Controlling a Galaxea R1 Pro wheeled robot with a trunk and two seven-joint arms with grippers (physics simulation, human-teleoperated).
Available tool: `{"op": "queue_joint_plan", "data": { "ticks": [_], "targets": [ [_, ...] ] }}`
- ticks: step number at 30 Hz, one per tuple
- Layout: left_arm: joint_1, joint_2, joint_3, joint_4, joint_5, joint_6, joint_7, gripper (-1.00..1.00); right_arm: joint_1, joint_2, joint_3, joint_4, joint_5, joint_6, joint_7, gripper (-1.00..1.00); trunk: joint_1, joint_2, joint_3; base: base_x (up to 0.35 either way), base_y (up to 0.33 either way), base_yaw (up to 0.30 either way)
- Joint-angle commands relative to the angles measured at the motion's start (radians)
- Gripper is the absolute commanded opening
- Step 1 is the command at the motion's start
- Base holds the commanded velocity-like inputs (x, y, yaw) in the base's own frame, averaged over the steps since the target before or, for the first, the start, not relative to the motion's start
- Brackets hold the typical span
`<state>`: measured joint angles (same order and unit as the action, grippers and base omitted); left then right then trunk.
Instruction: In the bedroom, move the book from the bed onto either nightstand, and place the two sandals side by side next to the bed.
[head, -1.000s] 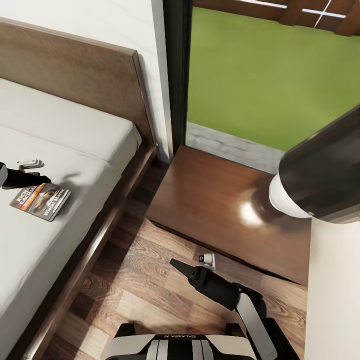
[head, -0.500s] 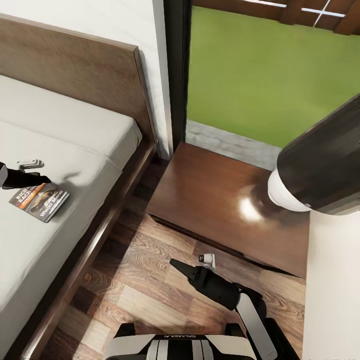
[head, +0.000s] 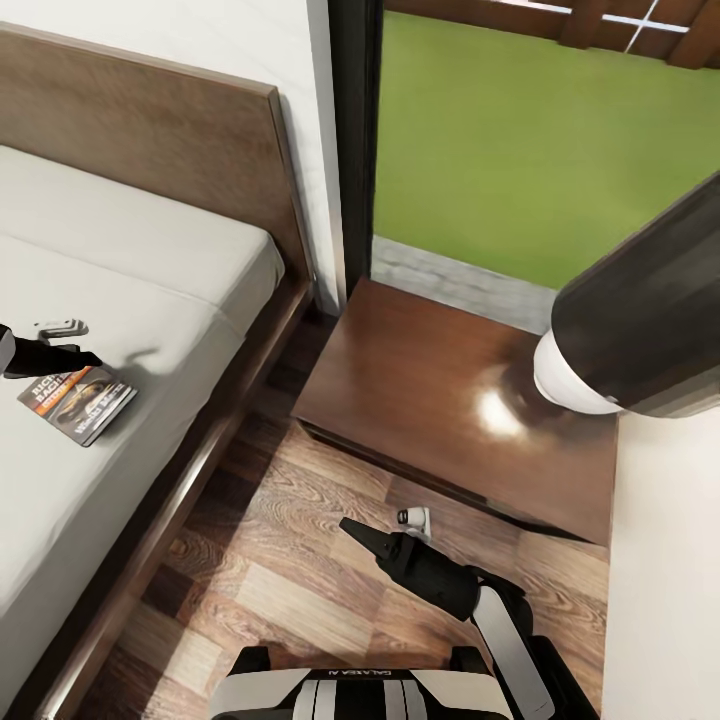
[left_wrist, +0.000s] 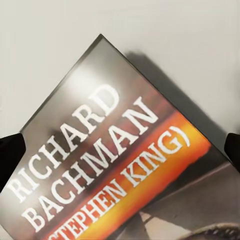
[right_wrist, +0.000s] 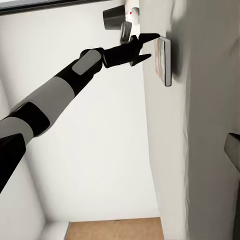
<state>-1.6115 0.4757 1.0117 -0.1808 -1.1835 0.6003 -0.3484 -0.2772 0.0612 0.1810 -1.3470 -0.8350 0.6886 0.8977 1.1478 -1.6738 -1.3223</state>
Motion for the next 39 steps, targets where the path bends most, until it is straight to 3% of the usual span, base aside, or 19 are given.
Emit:
{"op": "queue_joint_plan", "data": {
  "ticks": [1, 26, 39],
  "targets": [
    [-0.001, 0.0, 0.007, -0.002, -0.01, 0.003, -0.008, 1.0, 0.0, 0.0, 0.0, 0.0, -0.006, 0.006, -0.001, 1.0, 0.0, 0.0, 0.0, -0.02, 0.0, 0.0],
    [-0.001, 0.0, 0.007, -0.002, -0.006, 0.005, -0.008, 1.0, 0.0, 0.0, 0.0, 0.0, -0.005, 0.006, -0.001, 1.0, 0.0, 0.0, 0.0, -0.003, 0.0, 0.0],
    [-0.001, 0.0, 0.024, -0.008, -0.002, 0.009, -0.027, 1.0, 0.0, 0.0, 0.0, 0.0, -0.004, 0.006, -0.001, 1.0, 0.0, 0.0, 0.0, 0.0, 0.0, 0.0]
  ]
}}
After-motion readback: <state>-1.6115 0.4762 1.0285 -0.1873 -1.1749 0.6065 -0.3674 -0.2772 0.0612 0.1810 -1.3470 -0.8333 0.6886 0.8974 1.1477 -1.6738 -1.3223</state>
